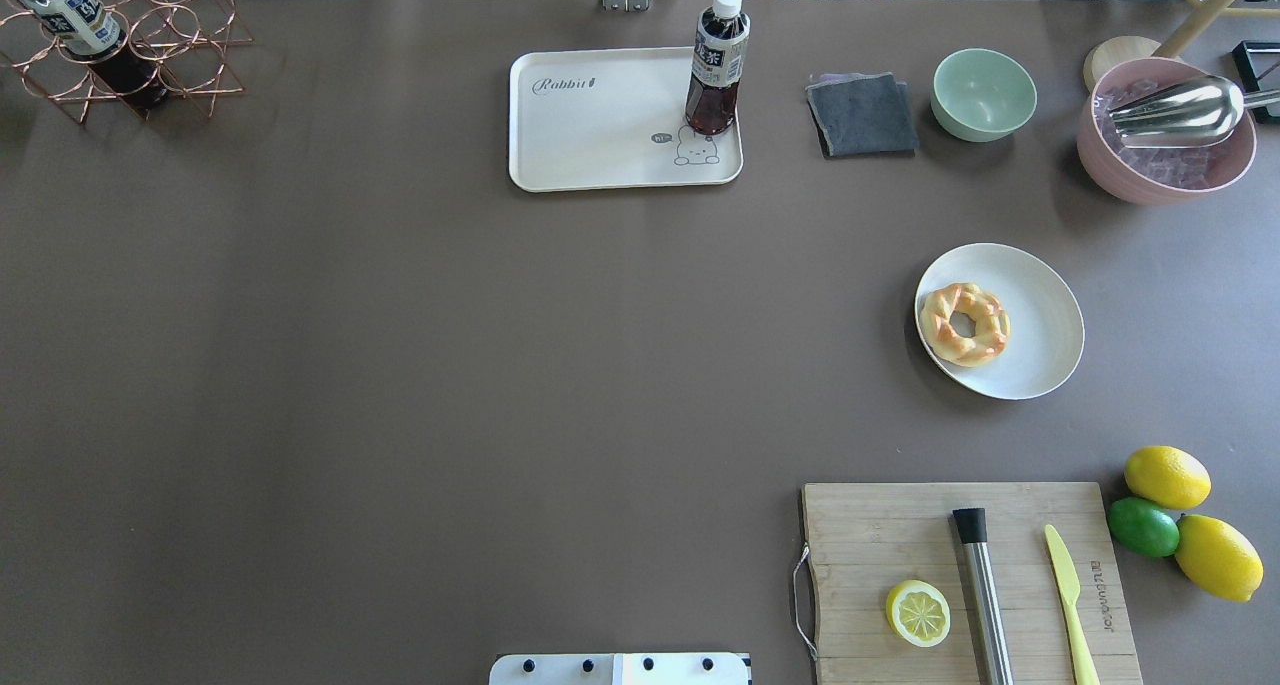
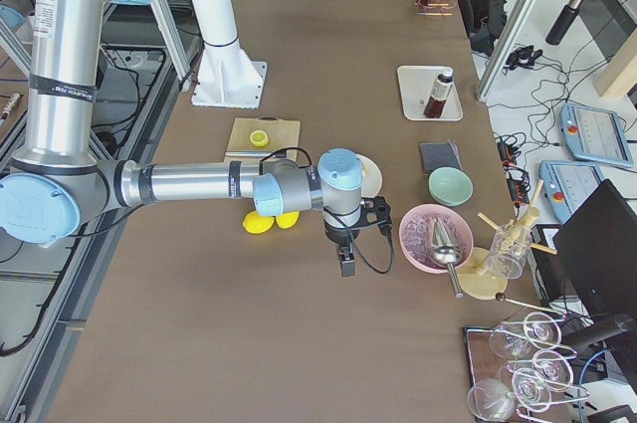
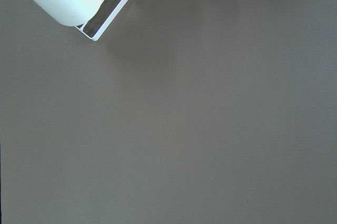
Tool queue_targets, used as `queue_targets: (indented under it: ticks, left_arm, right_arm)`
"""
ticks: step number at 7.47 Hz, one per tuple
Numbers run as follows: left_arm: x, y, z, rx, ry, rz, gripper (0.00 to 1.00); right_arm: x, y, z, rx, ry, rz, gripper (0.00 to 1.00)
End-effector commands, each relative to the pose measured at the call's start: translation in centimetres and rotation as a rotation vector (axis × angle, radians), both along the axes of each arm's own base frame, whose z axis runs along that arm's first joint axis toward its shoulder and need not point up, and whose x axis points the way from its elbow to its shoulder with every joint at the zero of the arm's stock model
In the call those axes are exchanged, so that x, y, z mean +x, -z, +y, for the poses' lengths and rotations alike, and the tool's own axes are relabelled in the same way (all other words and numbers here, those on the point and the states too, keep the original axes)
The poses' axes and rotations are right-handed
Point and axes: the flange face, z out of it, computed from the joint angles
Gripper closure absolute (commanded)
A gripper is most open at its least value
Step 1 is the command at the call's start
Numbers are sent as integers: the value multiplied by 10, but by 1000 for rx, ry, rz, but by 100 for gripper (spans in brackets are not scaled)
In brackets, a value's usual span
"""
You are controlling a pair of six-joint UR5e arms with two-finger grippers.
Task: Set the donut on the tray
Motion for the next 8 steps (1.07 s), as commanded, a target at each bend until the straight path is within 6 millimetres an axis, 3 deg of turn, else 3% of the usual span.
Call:
queue_targets:
  ticks: [1, 5, 6, 7, 8]
  left_arm:
    - [1, 23, -20, 58, -6, 6, 1]
    - [2, 41, -25, 165, -2, 18, 1]
    - [6, 47, -30, 153, 10, 66, 1]
    - [8, 65, -42, 172, 24, 76, 2]
    - [9, 68, -44, 193, 31, 79, 2]
  right_arm:
    - [1, 7, -2, 72, -3, 1, 0]
    - [0, 12, -6, 85, -2, -2, 0]
    - [-2, 20, -16, 97, -4, -8, 0]
    - [-13, 30, -29, 105, 1, -15, 0]
    - [-42, 46, -48, 72, -35, -39, 0]
